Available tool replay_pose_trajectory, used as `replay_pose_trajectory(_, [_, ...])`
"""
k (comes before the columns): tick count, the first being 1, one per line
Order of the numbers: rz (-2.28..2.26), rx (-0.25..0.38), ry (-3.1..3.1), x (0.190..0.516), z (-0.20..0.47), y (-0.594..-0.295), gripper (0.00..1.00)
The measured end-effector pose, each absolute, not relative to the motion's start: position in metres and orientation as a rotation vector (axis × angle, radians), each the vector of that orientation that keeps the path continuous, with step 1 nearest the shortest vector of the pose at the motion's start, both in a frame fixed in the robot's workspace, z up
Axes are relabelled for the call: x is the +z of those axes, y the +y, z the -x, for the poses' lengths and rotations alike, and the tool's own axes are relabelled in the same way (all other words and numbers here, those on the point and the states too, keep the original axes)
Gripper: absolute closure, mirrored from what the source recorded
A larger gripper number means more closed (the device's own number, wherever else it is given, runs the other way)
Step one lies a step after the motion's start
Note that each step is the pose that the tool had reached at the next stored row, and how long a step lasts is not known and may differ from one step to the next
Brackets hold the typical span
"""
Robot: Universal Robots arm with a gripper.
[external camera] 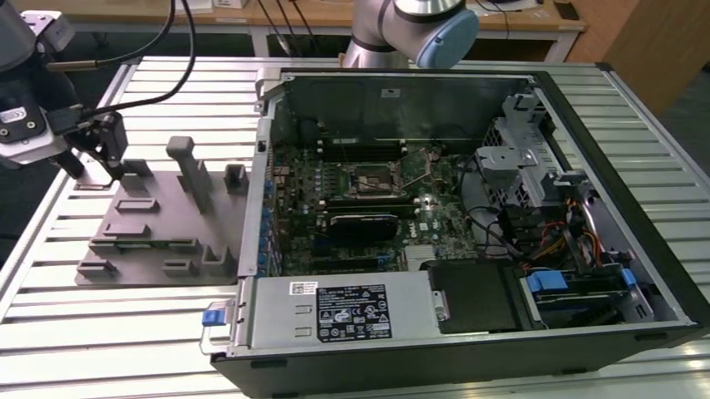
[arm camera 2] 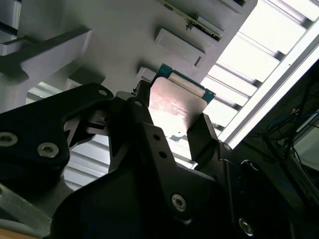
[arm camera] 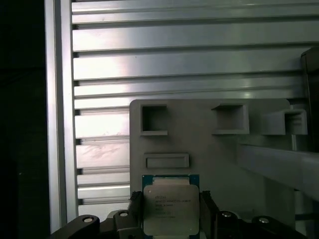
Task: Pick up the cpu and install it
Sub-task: 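Pick up the cpu and move it towards the insertion slot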
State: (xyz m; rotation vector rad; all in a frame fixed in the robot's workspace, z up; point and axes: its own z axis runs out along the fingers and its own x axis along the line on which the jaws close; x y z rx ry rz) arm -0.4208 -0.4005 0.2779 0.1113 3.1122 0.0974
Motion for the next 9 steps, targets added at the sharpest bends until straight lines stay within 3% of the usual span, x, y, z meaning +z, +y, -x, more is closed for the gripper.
replay_pose_trajectory(9, [-0.111,0.098,3.112,0.300,0.421,-0.401,0.46])
